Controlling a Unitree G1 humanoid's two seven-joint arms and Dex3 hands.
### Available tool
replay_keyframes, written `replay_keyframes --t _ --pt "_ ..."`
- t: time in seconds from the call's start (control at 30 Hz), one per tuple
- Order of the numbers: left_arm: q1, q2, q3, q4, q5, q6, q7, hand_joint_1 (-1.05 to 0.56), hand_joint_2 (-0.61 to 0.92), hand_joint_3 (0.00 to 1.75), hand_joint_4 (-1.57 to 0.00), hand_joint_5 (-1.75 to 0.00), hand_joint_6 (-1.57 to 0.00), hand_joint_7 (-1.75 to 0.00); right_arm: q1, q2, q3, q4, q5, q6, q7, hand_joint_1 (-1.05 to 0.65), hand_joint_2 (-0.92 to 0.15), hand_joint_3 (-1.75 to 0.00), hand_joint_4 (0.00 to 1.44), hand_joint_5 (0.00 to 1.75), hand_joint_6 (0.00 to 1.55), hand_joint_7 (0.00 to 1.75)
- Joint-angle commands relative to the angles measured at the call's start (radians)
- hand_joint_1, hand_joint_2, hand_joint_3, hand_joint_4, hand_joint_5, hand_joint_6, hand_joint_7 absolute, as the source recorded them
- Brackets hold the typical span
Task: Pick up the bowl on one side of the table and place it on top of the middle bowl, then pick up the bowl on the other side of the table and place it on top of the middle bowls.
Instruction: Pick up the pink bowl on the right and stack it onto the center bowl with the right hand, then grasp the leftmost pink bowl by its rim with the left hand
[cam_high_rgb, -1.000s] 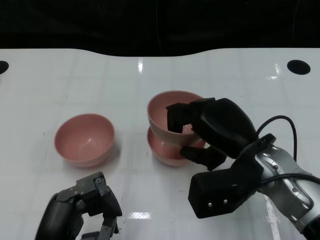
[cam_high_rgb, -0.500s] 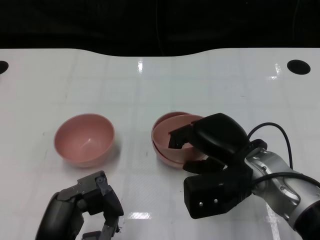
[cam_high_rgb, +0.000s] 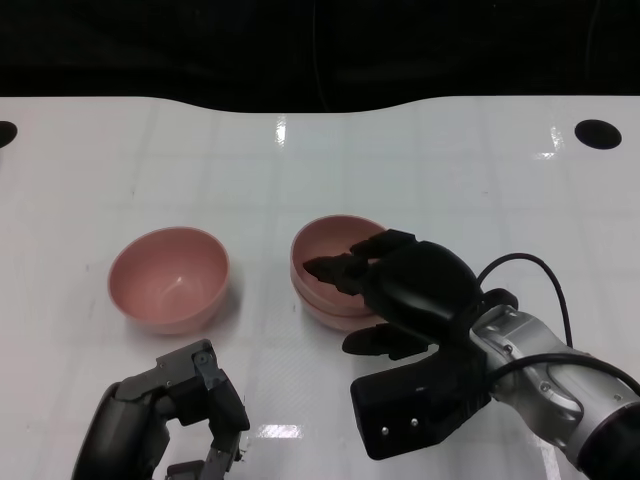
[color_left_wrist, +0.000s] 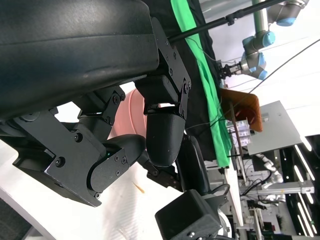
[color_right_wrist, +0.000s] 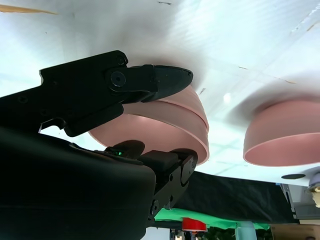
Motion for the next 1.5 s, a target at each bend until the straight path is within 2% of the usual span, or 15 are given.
replay_keyframes --t 0.03,0.13,0.2,0.47,0.6,0.83,0.93,1.1,1.17,1.2,1.23,1.3,1.33,1.4,1.5 --pt "-0.008 0.013 0.007 0.023 0.002 -0.033 0.002 -0.03 0.5 1.26 -0.83 -1.71 -0.76 -1.54 0.04 -0.021 -0.011 -0.091 -0.002 0.016 -0.012 -0.78 -0.92 -0.32 0.08 0.28 0.21 0.0" --pt "0.0 0.014 0.002 0.0 -0.017 0.021 0.0 -0.08 0.5 1.27 -0.84 -1.71 -0.77 -1.54 0.081 -0.046 -0.034 -0.196 0.004 0.033 0.009 -0.78 -0.92 -0.36 0.09 0.31 0.22 0.01" --pt "0.002 0.015 0.001 -0.011 -0.019 0.041 0.001 -0.09 0.5 1.26 -0.83 -1.71 -0.77 -1.54 0.107 -0.063 -0.05 -0.262 0.009 0.044 0.023 -0.77 -0.92 -0.34 0.05 0.43 0.23 0.01" --pt "-0.003 0.005 0.001 -0.014 -0.009 0.046 0.012 -0.08 0.47 1.27 -0.84 -1.72 -0.77 -1.54 0.232 -0.136 -0.136 -0.521 0.054 0.052 0.093 -0.75 -0.92 -0.34 0.0 0.63 0.27 0.02" --pt "-0.013 0.007 0.004 -0.004 0.007 0.043 0.017 -0.08 0.48 1.29 -0.83 -1.73 -0.76 -1.56 0.367 -0.173 -0.209 -0.656 0.136 0.027 0.109 -0.65 -0.92 -0.29 0.03 0.72 0.3 0.04" --pt "-0.016 0.012 0.01 -0.004 -0.02 0.059 0.007 -0.07 0.46 1.31 -0.82 -1.74 -0.76 -1.56 0.515 -0.145 -0.287 -0.66 0.257 -0.148 -0.03 -0.47 -0.92 -0.15 0.2 0.85 0.47 0.12" --pt "-0.019 0.013 0.01 0.0 -0.026 0.056 0.002 -0.06 0.46 1.3 -0.82 -1.74 -0.76 -1.55 0.566 -0.134 -0.314 -0.637 0.304 -0.236 -0.082 -0.38 -0.92 -0.12 0.34 0.91 0.63 0.19" --pt "-0.022 0.012 0.011 0.005 -0.031 0.046 0.002 -0.05 0.45 1.33 -0.83 -1.69 -0.76 -1.52 0.637 -0.123 -0.351 -0.624 0.39 -0.322 -0.089 -0.25 -0.92 -0.16 0.51 1.0 0.77 0.27" --pt "-0.026 0.015 0.015 0.015 -0.035 0.032 -0.002 -0.05 0.45 1.33 -0.83 -1.68 -0.76 -1.52 0.656 -0.117 -0.364 -0.605 0.44 -0.368 -0.085 -0.24 -0.92 -0.17 0.53 1.01 0.78 0.28" --pt "-0.028 0.017 0.018 0.022 -0.039 0.022 -0.005 -0.06 0.46 1.33 -0.81 -1.65 -0.75 -1.5 0.667 -0.115 -0.371 -0.591 0.474 -0.399 -0.083 -0.17 -0.89 -0.26 0.61 1.09 0.85 0.33" --pt "-0.03 0.018 0.02 0.028 -0.041 0.014 -0.007 -0.07 0.47 1.32 -0.81 -1.63 -0.74 -1.48 0.675 -0.113 -0.376 -0.579 0.497 -0.424 -0.081 -0.13 -0.73 -0.6 0.65 1.15 0.87 0.41" --pt "-0.032 0.021 0.025 0.035 -0.043 0.008 -0.008 -0.08 0.48 1.31 -0.8 -1.62 -0.74 -1.47 0.678 -0.105 -0.386 -0.536 0.56 -0.474 -0.064 -0.11 -0.6 -0.86 0.67 1.18 0.87 0.47" --pt "-0.032 0.023 0.028 0.038 -0.044 0.008 -0.008 -0.09 0.52 1.22 -0.79 -1.52 -0.74 -1.35 0.678 -0.1 -0.39 -0.508 0.597 -0.501 -0.054 -0.07 -0.53 -1.03 0.75 1.29 0.95 0.6" --pt "-0.031 0.026 0.032 0.041 -0.05 0.007 -0.009 -0.09 0.55 1.15 -0.78 -1.43 -0.76 -1.23 0.674 -0.095 -0.399 -0.456 0.641 -0.548 -0.036 -0.03 -0.42 -1.3 0.82 1.45 0.96 0.86" --pt "-0.031 0.028 0.033 0.043 -0.062 0.008 -0.014 -0.08 0.56 1.13 -0.76 -1.37 -0.77 -1.13 0.666 -0.089 -0.412 -0.42 0.657 -0.579 -0.01 -0.01 -0.34 -1.49 0.89 1.6 0.95 1.1"
